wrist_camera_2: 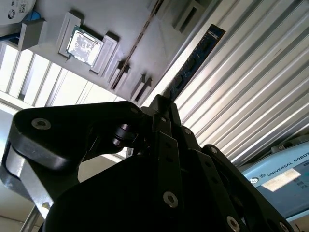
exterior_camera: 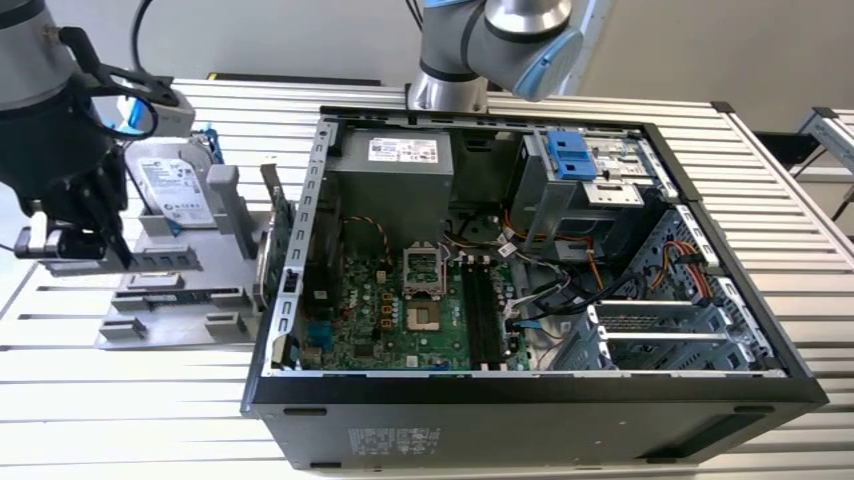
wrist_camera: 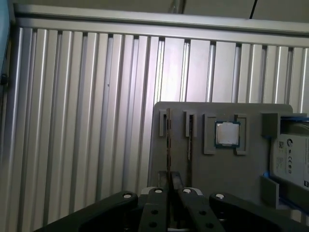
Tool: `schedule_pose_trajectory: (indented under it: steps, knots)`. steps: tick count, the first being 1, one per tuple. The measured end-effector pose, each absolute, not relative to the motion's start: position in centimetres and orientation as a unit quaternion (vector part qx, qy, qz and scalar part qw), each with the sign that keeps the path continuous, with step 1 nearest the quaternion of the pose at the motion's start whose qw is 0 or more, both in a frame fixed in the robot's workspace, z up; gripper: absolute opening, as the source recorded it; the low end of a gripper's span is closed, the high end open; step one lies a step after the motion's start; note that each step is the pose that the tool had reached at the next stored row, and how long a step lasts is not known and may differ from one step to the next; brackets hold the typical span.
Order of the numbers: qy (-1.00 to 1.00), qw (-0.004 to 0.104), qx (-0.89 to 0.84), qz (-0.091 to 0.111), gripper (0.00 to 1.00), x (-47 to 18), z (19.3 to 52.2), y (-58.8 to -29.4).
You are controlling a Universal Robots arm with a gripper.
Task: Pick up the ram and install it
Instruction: 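Pick up the ram and move it above insertion slot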
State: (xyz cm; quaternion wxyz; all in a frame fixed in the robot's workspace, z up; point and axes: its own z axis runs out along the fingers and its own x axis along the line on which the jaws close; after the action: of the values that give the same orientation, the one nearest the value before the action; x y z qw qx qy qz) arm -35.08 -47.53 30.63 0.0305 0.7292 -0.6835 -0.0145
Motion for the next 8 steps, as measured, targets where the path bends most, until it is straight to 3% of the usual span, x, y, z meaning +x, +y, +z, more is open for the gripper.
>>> schedule_pose_trajectory:
  steps: [8]
  knots:
    - [-0.683, 0.03, 0.729, -0.014, 0.0, -35.13, 31.32, -47.53]
